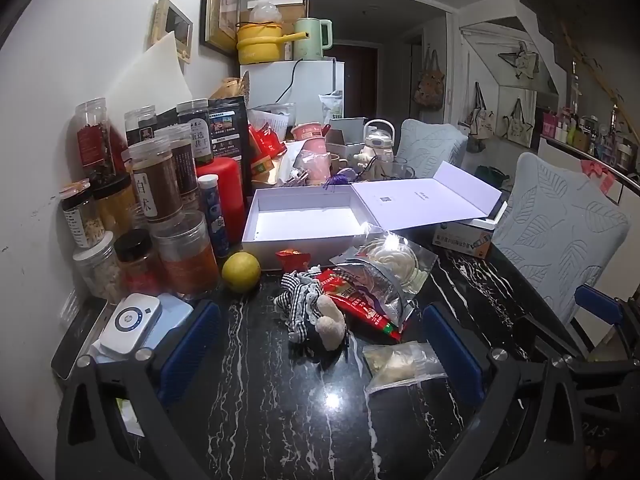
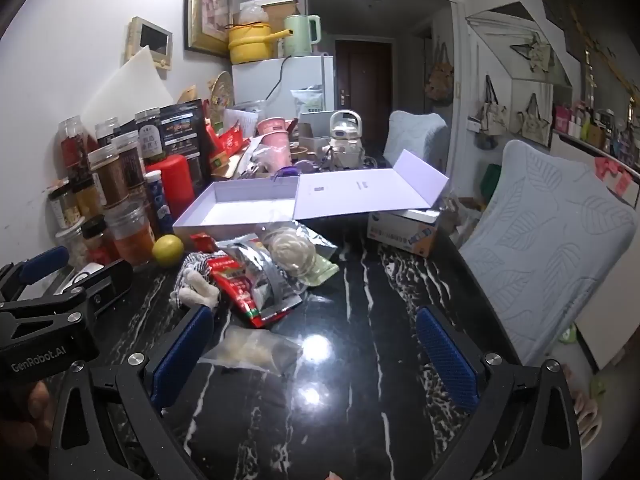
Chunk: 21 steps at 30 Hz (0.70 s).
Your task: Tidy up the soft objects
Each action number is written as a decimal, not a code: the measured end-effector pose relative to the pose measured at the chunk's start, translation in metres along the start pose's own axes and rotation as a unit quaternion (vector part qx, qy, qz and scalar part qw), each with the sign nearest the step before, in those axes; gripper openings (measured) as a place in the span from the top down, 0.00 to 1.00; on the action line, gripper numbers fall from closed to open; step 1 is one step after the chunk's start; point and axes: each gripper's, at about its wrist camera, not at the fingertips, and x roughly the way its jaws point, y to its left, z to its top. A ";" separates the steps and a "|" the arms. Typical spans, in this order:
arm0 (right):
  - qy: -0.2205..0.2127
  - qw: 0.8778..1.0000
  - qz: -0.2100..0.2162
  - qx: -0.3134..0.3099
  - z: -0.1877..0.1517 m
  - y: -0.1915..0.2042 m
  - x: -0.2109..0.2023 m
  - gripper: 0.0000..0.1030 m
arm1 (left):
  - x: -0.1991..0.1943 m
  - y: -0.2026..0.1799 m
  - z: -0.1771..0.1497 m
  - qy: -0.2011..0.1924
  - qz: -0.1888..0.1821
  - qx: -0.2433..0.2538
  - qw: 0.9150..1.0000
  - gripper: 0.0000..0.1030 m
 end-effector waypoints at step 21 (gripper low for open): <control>-0.016 1.000 -0.003 0.002 0.024 -0.010 -0.014 0.00 | -0.007 0.003 0.030 -0.012 0.003 0.003 1.000 0.00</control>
